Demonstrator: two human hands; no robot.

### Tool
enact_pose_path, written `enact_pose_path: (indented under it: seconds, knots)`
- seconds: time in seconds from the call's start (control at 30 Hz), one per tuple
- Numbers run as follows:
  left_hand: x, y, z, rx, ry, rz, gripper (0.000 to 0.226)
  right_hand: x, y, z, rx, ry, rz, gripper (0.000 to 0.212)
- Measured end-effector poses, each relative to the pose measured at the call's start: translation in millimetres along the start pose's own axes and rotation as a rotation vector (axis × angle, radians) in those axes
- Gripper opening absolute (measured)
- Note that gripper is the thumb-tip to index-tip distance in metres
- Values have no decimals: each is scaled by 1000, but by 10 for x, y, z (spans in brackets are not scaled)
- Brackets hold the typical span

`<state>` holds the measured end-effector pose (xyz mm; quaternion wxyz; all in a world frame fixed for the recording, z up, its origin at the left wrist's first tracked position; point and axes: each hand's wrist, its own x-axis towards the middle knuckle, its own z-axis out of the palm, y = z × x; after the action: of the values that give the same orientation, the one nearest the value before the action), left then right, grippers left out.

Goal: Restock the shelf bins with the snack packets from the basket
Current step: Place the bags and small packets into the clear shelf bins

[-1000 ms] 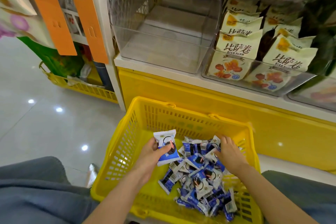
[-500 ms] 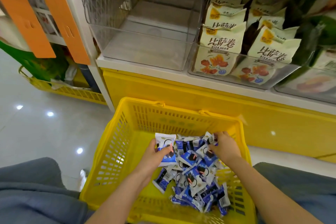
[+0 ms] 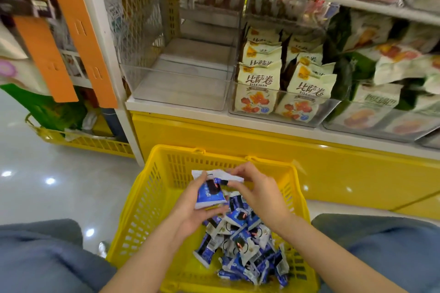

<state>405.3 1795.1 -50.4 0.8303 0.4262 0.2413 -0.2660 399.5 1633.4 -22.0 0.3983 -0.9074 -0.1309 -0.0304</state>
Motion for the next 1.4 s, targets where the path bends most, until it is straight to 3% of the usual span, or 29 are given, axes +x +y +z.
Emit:
enact_pose_path:
  seconds: [0.1, 0.2, 0.27, 0.4, 0.47, 0.53, 0.63, 0.83, 1.1, 1.4]
  knots:
    - [-132, 162, 78, -22, -122, 55, 59, -41, -165, -49, -175, -86, -299, 13]
    - [-221, 271, 106, 49, -47, 186, 77, -48, -281, -101, -164, -112, -417, 15]
    - [-273, 361, 99, 105, -53, 264, 71, -36, -379, -127, -17, -76, -317, 18]
    - [-398, 602, 71, 293, -159, 419, 54, 115, -573, -135, 256, 186, 35, 37]
    - [-428, 722, 38, 345, -202, 486, 52, 263, -649, -154, 329, 125, 196, 42]
    - [-433, 834, 10, 387, -203, 548, 48, 402, -716, -160, 413, -56, 319, 45]
    - [-400, 1009, -25, 457, -169, 649, 42, 566, -870, -115, 495, -128, 297, 28]
    - [-339, 1492, -100, 501, -34, 867, 34, 1157, -1163, -169, 480, 128, 224, 19]
    - [-202, 2047, -283, 499, 206, 1015, 28, 2597, -1274, -229, 23, 335, 59, 39]
    - [-102, 2401, -616, 475, 364, 971, 27, 3755, -987, 95, -522, 62, 70, 39]
